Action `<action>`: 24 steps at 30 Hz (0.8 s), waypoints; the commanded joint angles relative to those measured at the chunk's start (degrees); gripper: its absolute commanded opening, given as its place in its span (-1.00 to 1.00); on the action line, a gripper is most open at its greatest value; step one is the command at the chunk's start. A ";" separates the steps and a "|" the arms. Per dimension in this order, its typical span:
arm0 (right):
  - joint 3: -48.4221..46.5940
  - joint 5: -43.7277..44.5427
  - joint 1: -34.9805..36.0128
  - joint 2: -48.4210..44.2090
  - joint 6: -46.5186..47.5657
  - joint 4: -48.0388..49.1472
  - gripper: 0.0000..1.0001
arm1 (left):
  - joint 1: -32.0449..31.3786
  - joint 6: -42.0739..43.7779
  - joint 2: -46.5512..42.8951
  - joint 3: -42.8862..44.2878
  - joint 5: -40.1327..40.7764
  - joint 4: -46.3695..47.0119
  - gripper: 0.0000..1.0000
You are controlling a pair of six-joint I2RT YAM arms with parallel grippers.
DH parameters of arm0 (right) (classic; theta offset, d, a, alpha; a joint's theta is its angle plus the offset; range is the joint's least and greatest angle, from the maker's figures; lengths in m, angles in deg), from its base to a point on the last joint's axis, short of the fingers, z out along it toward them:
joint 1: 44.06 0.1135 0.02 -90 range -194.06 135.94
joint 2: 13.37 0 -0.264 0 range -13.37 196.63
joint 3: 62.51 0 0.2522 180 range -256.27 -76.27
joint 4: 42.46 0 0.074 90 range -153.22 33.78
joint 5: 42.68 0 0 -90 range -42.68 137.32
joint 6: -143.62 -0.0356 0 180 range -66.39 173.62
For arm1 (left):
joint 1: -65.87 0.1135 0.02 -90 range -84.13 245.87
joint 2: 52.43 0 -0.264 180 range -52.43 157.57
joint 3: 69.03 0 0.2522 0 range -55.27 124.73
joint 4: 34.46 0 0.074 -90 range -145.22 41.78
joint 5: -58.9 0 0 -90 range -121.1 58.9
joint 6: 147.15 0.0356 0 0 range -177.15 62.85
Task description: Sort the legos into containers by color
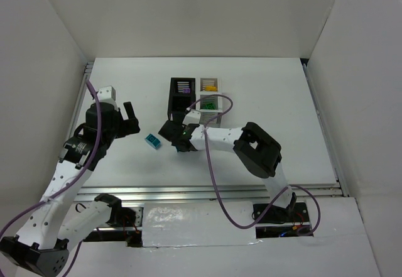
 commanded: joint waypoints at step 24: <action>15.06 -10.28 0.81 -16.44 17.03 19.40 -1.00 | 0.27 0.97 -0.96 0.20 -0.73 2.27 0.99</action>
